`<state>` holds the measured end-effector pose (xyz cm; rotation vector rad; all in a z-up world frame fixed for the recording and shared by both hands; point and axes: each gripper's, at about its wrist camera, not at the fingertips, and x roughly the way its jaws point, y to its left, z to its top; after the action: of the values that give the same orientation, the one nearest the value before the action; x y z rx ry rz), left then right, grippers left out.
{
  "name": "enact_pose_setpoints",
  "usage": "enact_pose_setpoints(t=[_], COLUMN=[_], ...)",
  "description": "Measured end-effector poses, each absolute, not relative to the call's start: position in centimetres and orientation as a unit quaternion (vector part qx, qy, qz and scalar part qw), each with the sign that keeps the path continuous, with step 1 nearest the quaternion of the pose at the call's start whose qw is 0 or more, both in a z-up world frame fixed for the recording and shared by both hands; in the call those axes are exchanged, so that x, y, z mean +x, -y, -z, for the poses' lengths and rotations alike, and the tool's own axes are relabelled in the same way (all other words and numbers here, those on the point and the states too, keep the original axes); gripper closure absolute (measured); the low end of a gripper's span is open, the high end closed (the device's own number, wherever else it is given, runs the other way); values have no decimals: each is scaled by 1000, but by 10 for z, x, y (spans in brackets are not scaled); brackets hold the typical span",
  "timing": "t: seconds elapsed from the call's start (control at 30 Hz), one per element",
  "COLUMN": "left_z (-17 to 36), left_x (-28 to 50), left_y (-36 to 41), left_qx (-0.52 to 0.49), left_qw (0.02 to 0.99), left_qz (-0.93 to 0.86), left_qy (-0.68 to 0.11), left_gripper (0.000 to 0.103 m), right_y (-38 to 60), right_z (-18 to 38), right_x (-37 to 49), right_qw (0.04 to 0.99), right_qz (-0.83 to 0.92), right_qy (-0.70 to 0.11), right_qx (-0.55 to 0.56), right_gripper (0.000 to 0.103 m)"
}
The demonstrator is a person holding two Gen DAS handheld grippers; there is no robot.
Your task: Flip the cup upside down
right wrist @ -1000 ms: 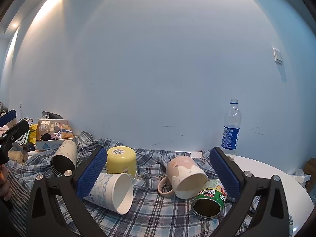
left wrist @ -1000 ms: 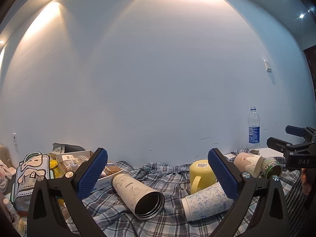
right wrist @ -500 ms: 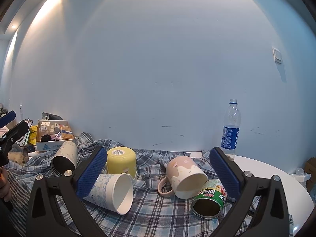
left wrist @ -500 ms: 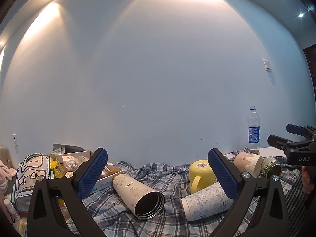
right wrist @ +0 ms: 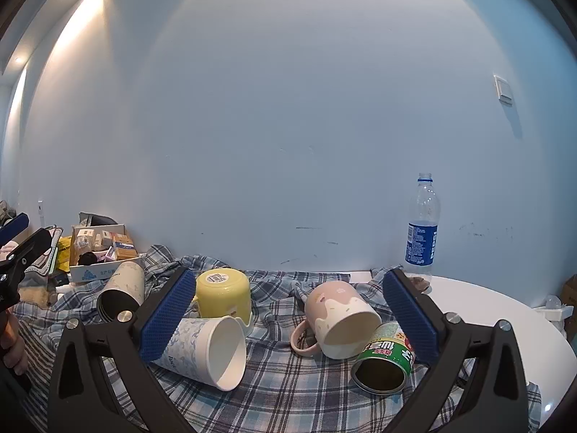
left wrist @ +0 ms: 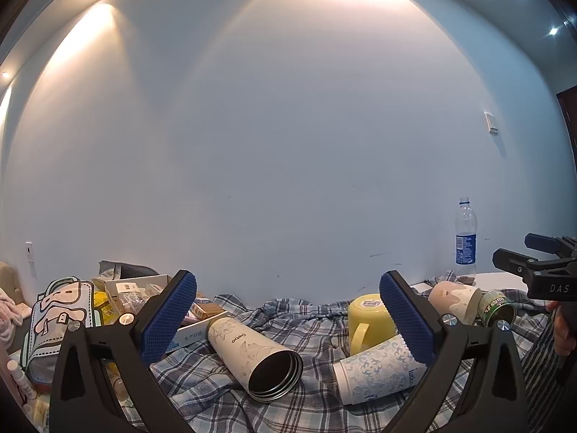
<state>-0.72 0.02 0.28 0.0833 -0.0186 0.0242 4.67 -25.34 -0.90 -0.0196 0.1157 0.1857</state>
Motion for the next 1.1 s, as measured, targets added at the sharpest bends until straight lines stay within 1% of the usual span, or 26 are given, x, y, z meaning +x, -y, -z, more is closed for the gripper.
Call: enact_pose_setpoints(t=[0.6,1.1], left_z=[-1,-2], left_x=[-8,-5], left_y=[5,-6], left_qx=[50,23], left_qw=[999,999], left_qz=[5,-26], left_qy=[5,-2], left_gripper=[0,0], right_y=[251,252], right_z=[9,9], right_x=[47,47], right_qw=[994,994], right_qz=[-91,-90], right_qy=[-60,-60], right_qx=[-17,-16], right_gripper=[0,0])
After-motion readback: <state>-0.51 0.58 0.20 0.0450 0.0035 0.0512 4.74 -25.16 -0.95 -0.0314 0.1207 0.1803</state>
